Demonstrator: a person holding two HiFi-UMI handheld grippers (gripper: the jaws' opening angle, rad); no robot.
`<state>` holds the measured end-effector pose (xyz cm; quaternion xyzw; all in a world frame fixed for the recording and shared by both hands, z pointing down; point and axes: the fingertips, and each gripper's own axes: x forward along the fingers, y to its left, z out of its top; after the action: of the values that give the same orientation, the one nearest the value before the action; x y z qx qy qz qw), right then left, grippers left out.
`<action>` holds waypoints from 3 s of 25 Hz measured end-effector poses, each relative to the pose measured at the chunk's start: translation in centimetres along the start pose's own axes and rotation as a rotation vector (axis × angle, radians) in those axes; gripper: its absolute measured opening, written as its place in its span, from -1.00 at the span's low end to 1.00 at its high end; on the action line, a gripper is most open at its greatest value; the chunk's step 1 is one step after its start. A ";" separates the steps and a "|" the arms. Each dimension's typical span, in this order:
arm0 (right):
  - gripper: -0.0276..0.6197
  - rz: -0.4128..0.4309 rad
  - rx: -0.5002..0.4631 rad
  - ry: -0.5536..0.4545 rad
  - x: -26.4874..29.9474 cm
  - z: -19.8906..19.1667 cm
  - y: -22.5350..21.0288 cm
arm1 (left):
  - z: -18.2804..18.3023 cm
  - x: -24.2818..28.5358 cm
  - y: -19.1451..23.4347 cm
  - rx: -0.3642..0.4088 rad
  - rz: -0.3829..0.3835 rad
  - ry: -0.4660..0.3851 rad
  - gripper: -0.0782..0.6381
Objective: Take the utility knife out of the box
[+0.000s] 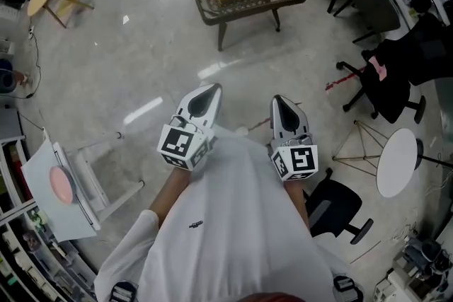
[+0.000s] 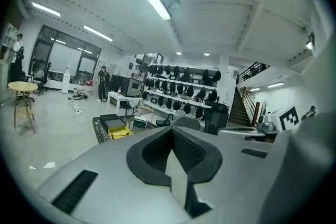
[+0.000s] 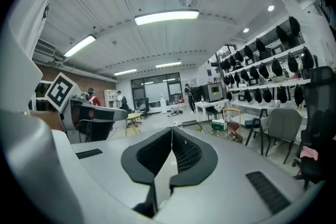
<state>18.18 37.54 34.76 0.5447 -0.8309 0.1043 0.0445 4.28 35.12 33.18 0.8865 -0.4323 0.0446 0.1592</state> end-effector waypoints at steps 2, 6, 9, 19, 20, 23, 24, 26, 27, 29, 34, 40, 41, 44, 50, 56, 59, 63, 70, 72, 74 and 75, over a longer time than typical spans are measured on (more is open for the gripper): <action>-0.92 0.003 -0.005 0.004 1.7 0.2 -0.3 | 0.4 1.2 1.3 -0.001 -0.002 -0.003 -0.78; -0.92 0.006 -0.025 0.011 6.9 1.0 -0.6 | 1.6 3.8 5.4 -0.028 -0.010 -0.011 -0.78; -0.92 -0.024 -0.056 0.025 11.7 2.1 -2.2 | 3.3 7.4 9.5 -0.034 -0.031 -0.022 -0.78; -0.92 -0.148 -0.057 0.009 28.0 7.4 -6.5 | 9.8 18.0 23.1 -0.024 -0.074 -0.028 -0.78; -0.92 -0.152 -0.047 0.004 29.5 7.9 -6.5 | 10.2 18.5 24.3 -0.026 -0.082 -0.020 -0.78; -0.92 -0.158 -0.049 -0.005 33.8 9.3 -6.1 | 11.7 20.4 27.6 -0.021 -0.112 0.003 -0.78; -0.92 -0.165 -0.057 -0.003 35.1 9.6 -6.0 | 12.2 21.0 28.5 -0.016 -0.125 0.012 -0.78; -0.92 -0.180 -0.066 0.002 37.4 10.1 -6.0 | 12.9 22.0 30.4 -0.004 -0.145 0.029 -0.78; -0.92 -0.183 -0.067 0.000 38.6 10.4 -6.0 | 13.3 22.6 31.3 0.004 -0.149 0.034 -0.78; -0.92 -0.177 -0.071 0.000 40.6 10.7 -6.4 | 13.7 24.0 32.5 0.015 -0.153 0.044 -0.78; -0.92 -0.150 -0.062 0.030 42.7 9.7 -8.2 | 12.5 27.3 32.9 0.031 -0.167 0.108 -0.78; -0.92 -0.104 -0.044 0.061 46.0 8.2 -9.9 | 11.0 31.0 34.3 0.059 -0.151 0.176 -0.78; -0.92 -0.098 -0.045 0.066 46.4 8.2 -10.2 | 10.8 31.5 34.6 0.065 -0.149 0.187 -0.78; -0.92 -0.080 -0.045 0.086 47.7 7.9 -11.0 | 10.4 33.1 35.2 0.077 -0.144 0.214 -0.78; -0.92 -0.042 -0.046 0.123 50.9 6.4 -12.6 | 8.5 36.7 36.4 0.118 -0.141 0.271 -0.78; -0.92 -0.021 -0.040 0.163 53.5 4.3 -14.3 | 6.3 40.7 37.3 0.162 -0.160 0.326 -0.78; -0.92 -0.005 -0.040 0.182 54.7 3.0 -15.0 | 4.9 42.2 37.7 0.170 -0.179 0.347 -0.77; -0.92 0.021 -0.045 0.206 56.0 1.1 -15.7 | 2.8 44.0 38.6 0.173 -0.196 0.384 -0.77; -0.92 0.029 -0.041 0.239 57.8 -2.0 -17.8 | -1.5 47.5 39.9 0.201 -0.225 0.458 -0.54; -0.92 0.027 -0.036 0.249 58.2 -2.9 -18.4 | -2.8 48.5 40.2 0.219 -0.237 0.478 -0.52; -0.92 0.028 -0.033 0.259 58.5 -3.9 -19.0 | -4.1 49.4 40.4 0.241 -0.251 0.500 -0.49; -0.92 0.031 -0.034 0.263 58.7 -4.4 -19.2 | -4.7 49.9 40.5 0.251 -0.259 0.507 -0.48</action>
<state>11.92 -21.47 52.44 0.5125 -0.8279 0.1617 0.1607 3.99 -24.24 58.36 0.9074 -0.2534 0.2967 0.1558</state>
